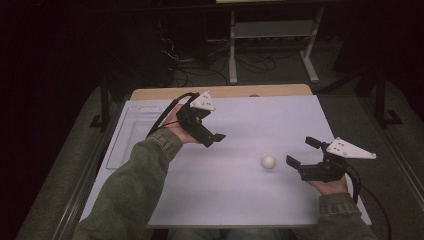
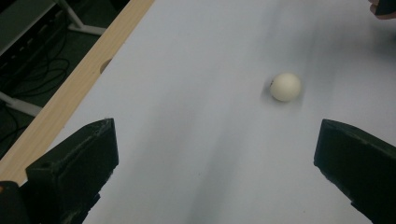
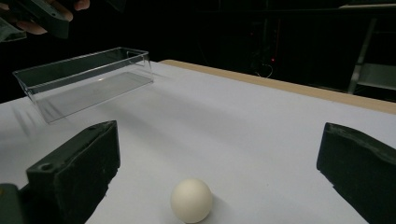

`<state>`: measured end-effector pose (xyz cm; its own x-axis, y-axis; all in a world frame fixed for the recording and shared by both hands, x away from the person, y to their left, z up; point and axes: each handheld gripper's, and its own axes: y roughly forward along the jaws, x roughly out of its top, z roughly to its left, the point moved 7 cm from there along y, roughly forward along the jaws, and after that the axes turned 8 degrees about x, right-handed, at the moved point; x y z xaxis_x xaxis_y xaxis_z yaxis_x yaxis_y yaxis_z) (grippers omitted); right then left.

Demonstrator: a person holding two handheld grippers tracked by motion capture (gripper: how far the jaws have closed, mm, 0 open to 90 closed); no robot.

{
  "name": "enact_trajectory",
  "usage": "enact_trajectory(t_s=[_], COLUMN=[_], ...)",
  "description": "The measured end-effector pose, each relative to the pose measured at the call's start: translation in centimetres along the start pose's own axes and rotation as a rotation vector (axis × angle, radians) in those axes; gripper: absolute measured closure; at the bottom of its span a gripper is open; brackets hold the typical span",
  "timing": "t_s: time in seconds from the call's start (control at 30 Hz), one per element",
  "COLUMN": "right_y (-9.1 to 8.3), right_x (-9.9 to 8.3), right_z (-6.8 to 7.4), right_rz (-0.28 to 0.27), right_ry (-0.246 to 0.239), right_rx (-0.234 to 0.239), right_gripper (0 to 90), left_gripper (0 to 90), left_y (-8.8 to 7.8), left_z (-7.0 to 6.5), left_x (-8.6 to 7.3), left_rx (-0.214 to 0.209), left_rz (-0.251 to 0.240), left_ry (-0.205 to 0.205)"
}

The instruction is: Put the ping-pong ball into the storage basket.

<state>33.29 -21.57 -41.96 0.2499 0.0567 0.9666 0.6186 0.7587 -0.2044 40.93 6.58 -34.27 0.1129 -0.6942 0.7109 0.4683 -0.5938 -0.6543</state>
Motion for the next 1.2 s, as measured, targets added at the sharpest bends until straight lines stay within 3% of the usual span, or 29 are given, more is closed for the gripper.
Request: enact_trajectory(t_s=[1.2], right_y=[-0.1], right_x=[-0.2], right_z=[0.0], right_rz=[0.004], right_ry=[0.001], right_rx=[0.003], right_gripper=[0.0], left_gripper=[0.0], left_y=[3.8], left_z=[-2.3], left_x=[1.5], left_rx=[-0.079], left_rz=[0.049], left_ry=[0.061])
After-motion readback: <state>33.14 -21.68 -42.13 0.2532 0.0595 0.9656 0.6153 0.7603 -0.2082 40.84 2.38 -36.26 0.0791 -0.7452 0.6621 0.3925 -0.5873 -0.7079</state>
